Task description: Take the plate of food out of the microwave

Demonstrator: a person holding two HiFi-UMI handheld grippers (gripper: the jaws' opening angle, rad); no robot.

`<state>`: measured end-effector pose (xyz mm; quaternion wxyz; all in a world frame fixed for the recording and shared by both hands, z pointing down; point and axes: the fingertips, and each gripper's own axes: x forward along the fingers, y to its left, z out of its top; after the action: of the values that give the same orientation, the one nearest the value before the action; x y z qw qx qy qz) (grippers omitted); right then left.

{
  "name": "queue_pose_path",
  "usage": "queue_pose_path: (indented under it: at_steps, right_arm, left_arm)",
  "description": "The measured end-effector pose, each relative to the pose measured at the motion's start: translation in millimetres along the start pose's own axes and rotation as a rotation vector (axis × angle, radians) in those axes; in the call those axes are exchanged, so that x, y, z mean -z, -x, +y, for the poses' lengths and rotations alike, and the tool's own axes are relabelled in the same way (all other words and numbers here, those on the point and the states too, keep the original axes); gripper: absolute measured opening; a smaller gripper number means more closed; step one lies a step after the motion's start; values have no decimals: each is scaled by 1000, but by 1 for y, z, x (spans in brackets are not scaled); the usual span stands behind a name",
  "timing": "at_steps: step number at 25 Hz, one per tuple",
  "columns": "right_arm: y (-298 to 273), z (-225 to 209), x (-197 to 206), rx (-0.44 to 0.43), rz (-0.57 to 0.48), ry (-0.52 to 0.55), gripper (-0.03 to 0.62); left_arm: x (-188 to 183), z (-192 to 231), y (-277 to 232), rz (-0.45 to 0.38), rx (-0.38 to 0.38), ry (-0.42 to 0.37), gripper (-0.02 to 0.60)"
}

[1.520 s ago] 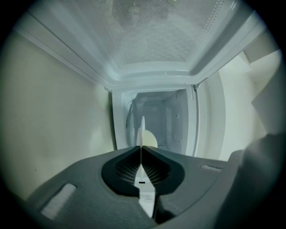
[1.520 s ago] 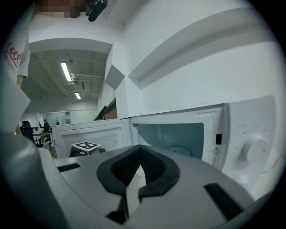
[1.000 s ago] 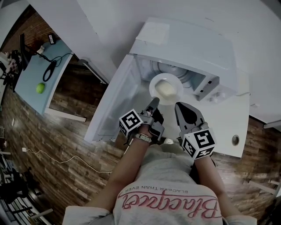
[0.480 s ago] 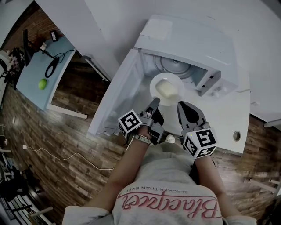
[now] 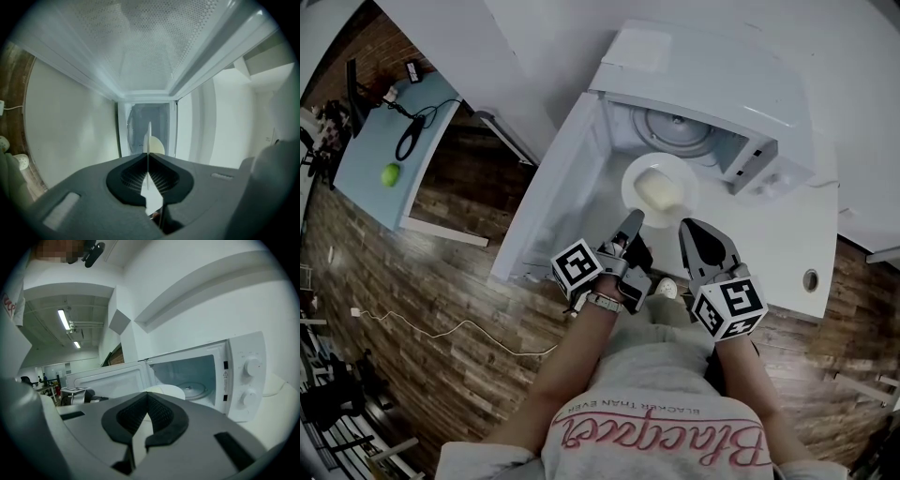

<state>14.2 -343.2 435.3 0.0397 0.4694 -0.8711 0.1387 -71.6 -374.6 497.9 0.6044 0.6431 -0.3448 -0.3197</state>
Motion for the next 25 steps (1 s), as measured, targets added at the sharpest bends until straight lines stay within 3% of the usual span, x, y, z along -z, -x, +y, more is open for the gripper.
queue_pose_path:
  at_steps: [12,16,25]
  right_arm:
    - [5,9,0,91,-1,-9,11]
    - [7,11,-6,122,-11,-11,11]
    - [22,8,-26,181,-39,72,11]
  left_arm:
    - [-2,-13,19,39,8,19,15]
    - [0,-28,20,44,38,57,15]
    - [15,-37,7,91,42,79,15]
